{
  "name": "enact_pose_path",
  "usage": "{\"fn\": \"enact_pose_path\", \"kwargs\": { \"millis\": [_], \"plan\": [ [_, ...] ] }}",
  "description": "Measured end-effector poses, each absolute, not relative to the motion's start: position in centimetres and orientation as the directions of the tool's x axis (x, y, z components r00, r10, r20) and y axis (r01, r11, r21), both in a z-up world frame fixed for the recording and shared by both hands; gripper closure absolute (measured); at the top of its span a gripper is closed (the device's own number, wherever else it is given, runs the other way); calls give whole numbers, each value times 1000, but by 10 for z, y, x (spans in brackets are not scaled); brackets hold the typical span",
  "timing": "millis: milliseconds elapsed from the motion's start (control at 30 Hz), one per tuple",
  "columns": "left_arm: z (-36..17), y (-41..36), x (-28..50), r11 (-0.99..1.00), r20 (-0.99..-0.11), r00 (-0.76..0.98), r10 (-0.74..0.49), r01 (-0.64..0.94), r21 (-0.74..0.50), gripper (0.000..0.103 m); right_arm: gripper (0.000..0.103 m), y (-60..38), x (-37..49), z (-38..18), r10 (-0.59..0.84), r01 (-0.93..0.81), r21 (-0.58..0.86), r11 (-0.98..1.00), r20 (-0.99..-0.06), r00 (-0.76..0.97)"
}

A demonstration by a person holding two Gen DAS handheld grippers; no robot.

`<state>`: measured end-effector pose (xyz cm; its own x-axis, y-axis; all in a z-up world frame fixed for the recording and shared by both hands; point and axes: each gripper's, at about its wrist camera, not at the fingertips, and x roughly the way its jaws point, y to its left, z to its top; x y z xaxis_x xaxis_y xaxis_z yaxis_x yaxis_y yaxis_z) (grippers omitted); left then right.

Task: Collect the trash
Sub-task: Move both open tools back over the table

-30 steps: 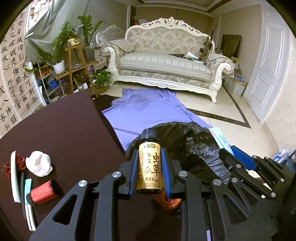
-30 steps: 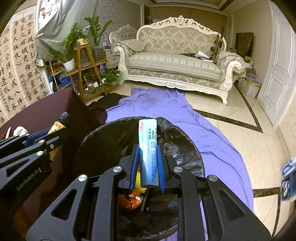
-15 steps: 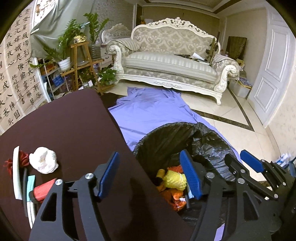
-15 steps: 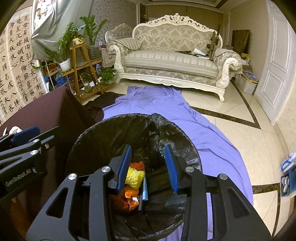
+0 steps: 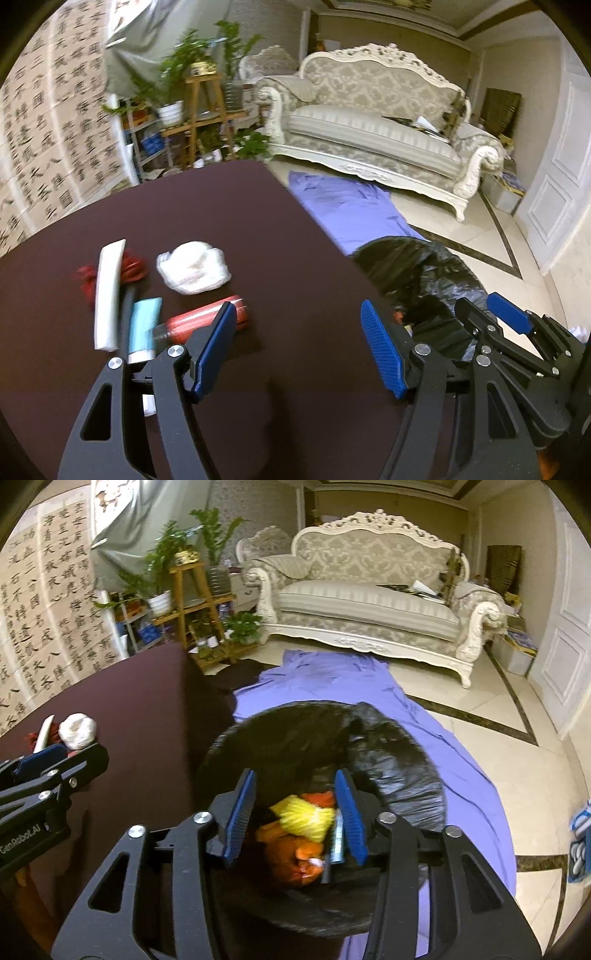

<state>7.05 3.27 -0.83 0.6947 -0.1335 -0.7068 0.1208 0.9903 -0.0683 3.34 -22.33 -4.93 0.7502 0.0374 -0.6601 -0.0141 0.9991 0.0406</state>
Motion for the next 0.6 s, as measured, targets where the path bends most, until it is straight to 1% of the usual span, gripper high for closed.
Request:
{"fn": "enact_pose_path", "kwargs": {
  "millis": [200, 333, 467, 600],
  "plan": [
    [-3, 78, 53, 997, -702, 709, -68, 34, -62, 35, 58, -178, 30, -42, 126, -122, 53, 991, -663, 738],
    [-5, 112, 43, 998, -705, 709, -6, -37, -46, 35, 57, -143, 29, -38, 171, -196, 37, 980, -664, 728],
    [-10, 144, 36, 992, -716, 696, 47, -116, -48, 35, 57, -111, 29, -41, 197, -261, 9, 965, -684, 703],
    [-12, 170, 28, 982, -720, 689, 85, -180, -56, 35, 57, -92, 32, -40, 208, -285, 2, 959, -690, 694]
  ]
}}
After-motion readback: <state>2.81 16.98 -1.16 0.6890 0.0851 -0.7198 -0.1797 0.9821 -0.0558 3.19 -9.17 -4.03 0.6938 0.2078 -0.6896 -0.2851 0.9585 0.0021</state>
